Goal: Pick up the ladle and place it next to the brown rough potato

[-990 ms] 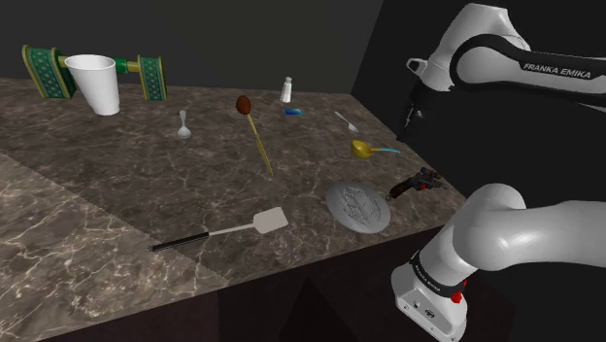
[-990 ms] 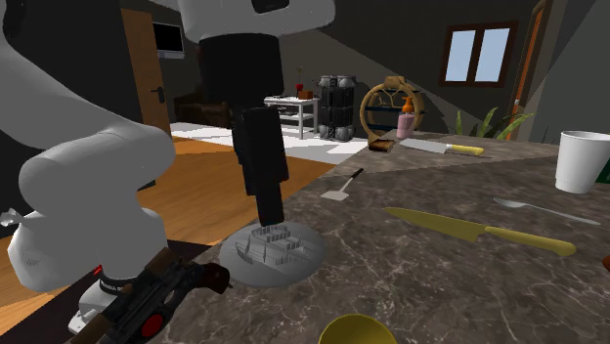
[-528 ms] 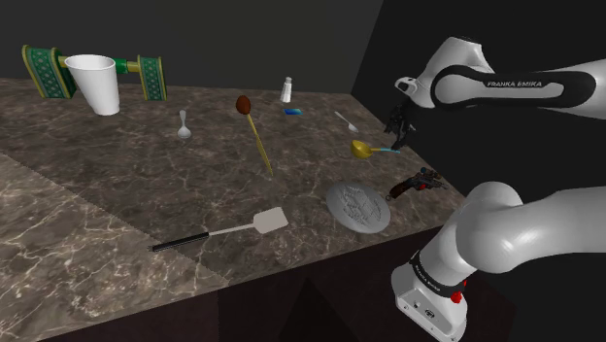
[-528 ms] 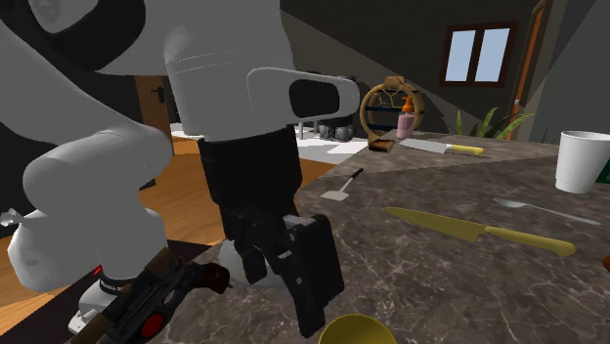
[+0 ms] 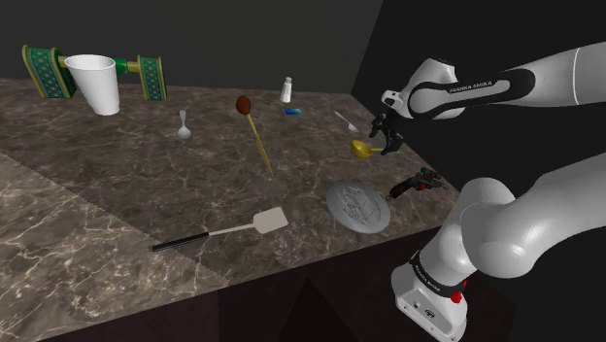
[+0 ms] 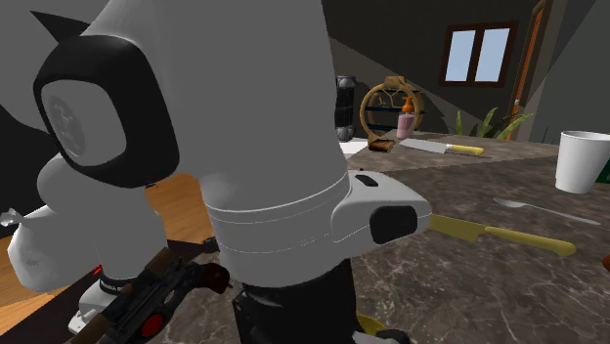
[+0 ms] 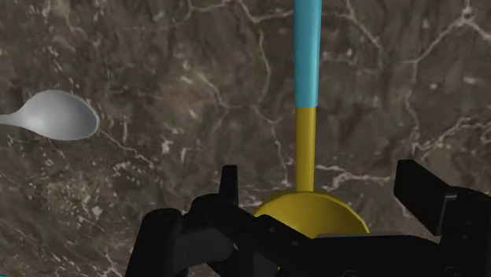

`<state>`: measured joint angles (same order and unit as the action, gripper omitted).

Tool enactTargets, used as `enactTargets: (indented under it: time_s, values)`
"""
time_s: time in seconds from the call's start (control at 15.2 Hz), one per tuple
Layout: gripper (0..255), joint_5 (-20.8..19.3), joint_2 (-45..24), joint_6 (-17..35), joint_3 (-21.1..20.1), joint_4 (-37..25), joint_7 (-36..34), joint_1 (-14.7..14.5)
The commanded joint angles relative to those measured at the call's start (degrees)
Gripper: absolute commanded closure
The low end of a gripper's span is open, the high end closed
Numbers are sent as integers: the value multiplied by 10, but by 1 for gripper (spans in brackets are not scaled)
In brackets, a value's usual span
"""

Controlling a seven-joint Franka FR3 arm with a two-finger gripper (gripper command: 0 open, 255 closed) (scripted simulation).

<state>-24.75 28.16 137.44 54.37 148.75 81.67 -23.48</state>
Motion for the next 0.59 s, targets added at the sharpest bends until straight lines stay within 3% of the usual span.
enactTargets:
  time_s: [0.0, 0.33, 0.53]
  values:
    - [0, 6, -19, 23, 21, 1, 15, -16]
    - [0, 24, -59, 72, 59, 10, 29, -49]
    - [0, 24, -59, 72, 59, 10, 29, -49]
